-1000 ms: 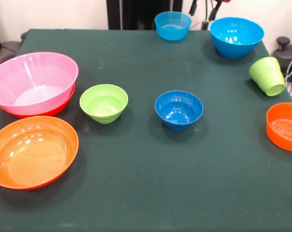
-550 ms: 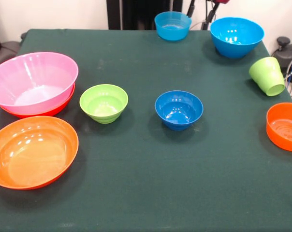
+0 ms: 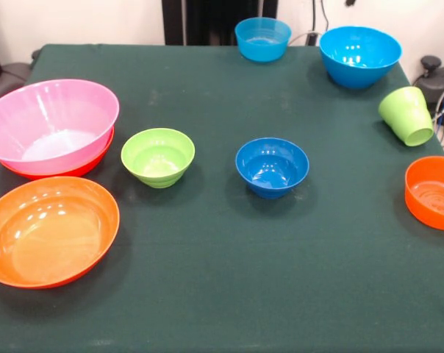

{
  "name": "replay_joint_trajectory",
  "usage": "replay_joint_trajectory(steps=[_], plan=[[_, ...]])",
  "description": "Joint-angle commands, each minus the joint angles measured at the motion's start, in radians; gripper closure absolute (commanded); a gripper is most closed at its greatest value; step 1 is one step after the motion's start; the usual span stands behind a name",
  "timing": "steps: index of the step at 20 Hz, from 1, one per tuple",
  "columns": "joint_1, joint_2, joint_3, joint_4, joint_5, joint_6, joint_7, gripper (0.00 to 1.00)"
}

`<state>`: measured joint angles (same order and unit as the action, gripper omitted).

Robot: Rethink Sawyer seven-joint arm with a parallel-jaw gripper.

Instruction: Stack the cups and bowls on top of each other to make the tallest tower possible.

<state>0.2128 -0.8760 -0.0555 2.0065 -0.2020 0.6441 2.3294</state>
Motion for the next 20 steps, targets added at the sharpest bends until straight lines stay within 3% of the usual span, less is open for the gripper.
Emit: replay_joint_trajectory(steps=[1,9,13,20], plan=[[0.064,-0.027,0.014,-0.052,0.06,0.097,0.178,0.0],[0.069,-0.034,-0.003,-0.043,0.078,0.095,0.134,0.0],[0.056,-0.03,-0.012,-0.026,0.056,0.071,0.106,0.0],[-0.035,0.055,-0.021,0.067,-0.012,-0.164,0.062,0.0]])
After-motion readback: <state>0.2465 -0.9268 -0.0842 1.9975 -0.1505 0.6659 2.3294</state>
